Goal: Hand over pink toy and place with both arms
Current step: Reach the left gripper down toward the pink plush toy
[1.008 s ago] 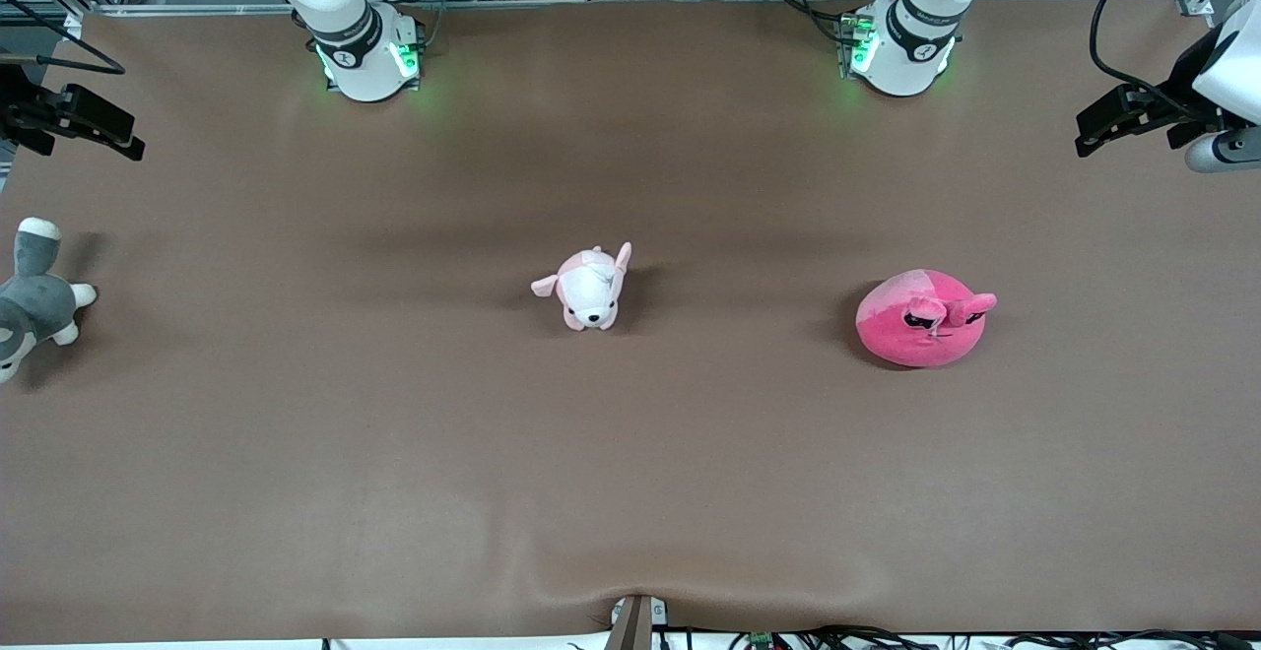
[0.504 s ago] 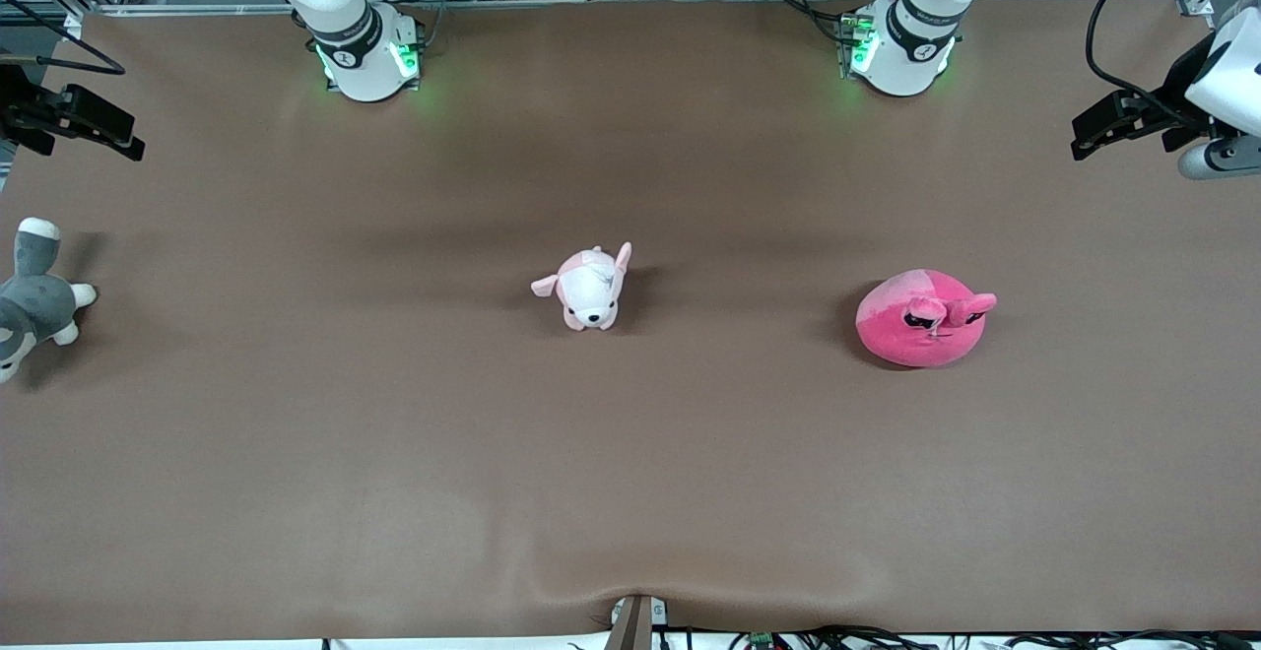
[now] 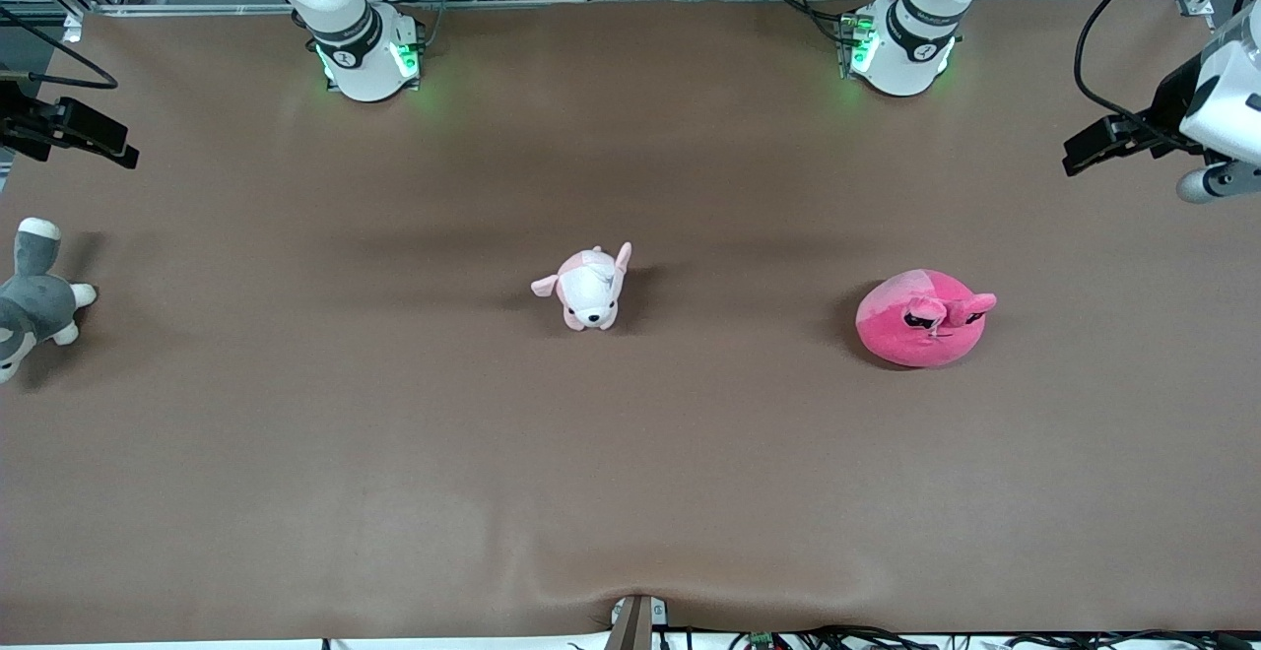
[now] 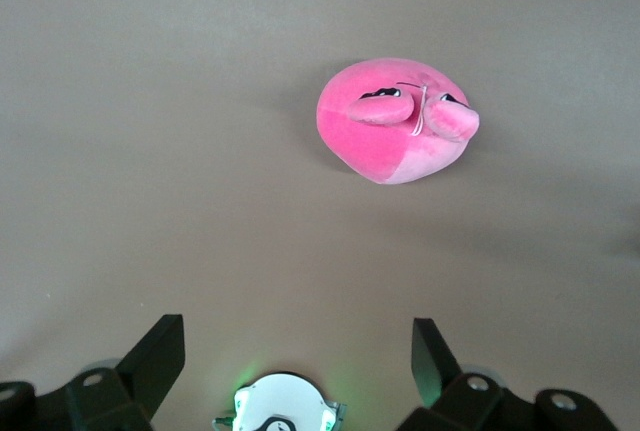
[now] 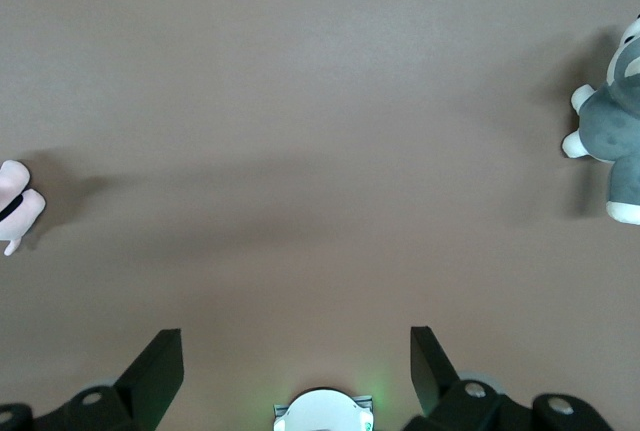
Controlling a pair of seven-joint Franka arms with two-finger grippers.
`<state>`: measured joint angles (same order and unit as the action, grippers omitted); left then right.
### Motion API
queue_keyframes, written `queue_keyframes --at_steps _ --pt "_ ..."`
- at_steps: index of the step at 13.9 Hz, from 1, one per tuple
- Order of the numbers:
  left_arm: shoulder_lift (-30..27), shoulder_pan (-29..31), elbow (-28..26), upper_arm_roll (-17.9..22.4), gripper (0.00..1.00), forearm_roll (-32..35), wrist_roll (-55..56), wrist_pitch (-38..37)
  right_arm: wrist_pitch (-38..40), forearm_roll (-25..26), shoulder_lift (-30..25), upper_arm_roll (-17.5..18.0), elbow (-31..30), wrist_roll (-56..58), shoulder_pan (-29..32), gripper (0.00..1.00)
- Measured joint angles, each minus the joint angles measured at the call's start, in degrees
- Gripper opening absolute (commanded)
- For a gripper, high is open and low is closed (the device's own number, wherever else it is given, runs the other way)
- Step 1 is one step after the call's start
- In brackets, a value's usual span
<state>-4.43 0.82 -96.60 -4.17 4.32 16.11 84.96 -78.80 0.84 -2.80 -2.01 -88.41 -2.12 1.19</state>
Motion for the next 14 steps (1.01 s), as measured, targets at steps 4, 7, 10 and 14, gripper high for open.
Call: queue_keyframes --at_steps 4,7,10,14 --pt "3.43 0.0 -0.02 0.0 1.0 -0.41 8.97 1.14 -0.01 0.0 0.22 -0.03 -0.01 -0.03 0.18 1.0" --pt "4.55 0.08 -0.02 0.04 1.0 -4.79 19.57 2.56 -0.02 0.0 0.36 -0.04 -0.01 -0.04 0.23 1.0" --pt "5.33 0.29 -0.07 0.05 1.0 -6.6 31.27 2.65 -0.05 0.0 0.42 -0.04 -0.02 -0.05 0.24 1.0" --pt "7.39 0.29 -0.03 -0.03 1.0 -9.88 45.64 2.82 -0.05 0.0 0.55 -0.04 -0.03 -0.1 0.28 1.0"
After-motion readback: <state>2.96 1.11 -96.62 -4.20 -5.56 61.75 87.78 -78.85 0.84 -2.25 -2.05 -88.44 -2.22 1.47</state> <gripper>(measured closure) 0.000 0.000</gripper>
